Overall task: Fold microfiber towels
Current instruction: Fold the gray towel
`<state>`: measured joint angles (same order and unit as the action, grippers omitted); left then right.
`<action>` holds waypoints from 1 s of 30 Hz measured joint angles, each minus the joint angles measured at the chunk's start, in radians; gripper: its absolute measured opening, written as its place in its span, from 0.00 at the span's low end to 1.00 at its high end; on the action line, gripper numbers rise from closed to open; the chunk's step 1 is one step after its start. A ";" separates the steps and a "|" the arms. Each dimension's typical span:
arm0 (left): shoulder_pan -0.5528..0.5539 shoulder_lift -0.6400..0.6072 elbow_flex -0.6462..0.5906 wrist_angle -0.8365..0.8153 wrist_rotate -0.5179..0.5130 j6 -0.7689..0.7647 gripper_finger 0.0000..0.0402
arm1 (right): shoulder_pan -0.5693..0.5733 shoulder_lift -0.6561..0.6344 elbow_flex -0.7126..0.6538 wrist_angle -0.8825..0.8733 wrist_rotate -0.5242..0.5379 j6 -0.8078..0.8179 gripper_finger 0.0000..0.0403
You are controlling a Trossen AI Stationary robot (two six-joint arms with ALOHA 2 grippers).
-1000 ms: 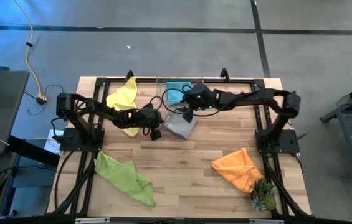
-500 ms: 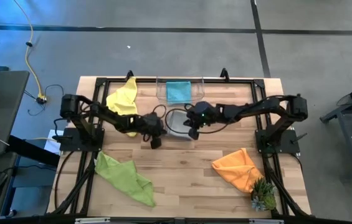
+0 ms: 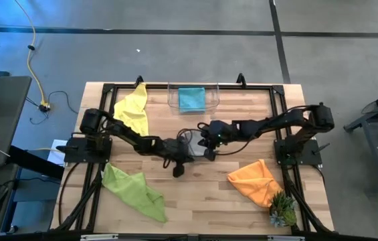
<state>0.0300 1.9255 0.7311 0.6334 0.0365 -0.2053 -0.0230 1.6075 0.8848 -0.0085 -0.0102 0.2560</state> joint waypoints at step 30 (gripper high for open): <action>0.297 -0.121 -0.132 -0.173 0.046 0.236 0.00 | 0.101 0.131 0.000 -0.258 0.108 0.165 0.00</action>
<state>0.3271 1.8042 0.5995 0.4602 0.0827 0.0309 0.0779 1.7386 0.8850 -0.2663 0.0980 0.4212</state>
